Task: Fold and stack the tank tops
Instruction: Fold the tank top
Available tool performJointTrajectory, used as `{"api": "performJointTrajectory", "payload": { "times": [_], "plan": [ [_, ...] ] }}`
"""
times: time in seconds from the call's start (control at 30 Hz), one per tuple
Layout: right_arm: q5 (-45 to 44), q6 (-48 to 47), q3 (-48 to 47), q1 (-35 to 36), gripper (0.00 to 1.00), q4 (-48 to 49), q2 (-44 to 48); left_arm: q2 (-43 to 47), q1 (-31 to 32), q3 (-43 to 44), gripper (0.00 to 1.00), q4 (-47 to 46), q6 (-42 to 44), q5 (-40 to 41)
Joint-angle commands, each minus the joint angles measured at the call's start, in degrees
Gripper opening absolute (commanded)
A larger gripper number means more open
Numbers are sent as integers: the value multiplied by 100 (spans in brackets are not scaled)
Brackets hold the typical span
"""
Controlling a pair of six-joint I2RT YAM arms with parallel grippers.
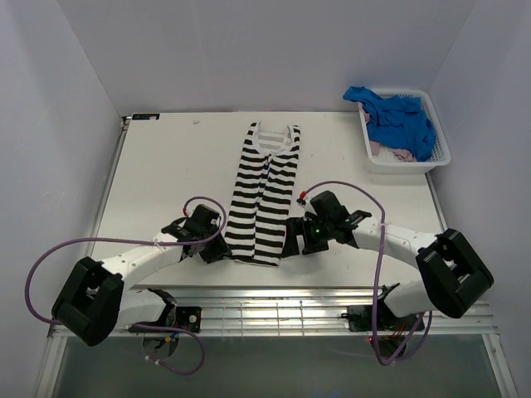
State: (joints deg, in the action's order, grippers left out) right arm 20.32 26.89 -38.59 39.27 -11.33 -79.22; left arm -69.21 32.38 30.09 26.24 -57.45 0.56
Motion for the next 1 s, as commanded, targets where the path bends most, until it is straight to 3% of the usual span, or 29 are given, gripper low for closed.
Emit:
{"api": "performJointTrajectory", "payload": {
  "times": [0.0, 0.13, 0.27, 0.33, 0.57, 0.97],
  "plan": [
    [34, 483, 71, 169, 93, 246, 13, -224, -4, -144, 36, -128, 129, -232],
    [122, 799, 167, 257, 96, 386, -128, -321, -4, -117, 17, -93, 85, -275],
    [122, 958, 53, 353, 100, 290, -313, -207, -4, -143, 10, 56, 6, -354],
    [122, 1010, -17, 424, 95, 263, -401, -50, -4, -170, 6, 179, -47, -302],
    [43, 1283, -35, 591, 79, 499, -665, 189, -4, -152, 0, 522, -100, -144],
    [-291, 1819, -114, 1092, 59, 360, -885, 505, -4, -196, 0, 567, -240, -372]
  ]
}}
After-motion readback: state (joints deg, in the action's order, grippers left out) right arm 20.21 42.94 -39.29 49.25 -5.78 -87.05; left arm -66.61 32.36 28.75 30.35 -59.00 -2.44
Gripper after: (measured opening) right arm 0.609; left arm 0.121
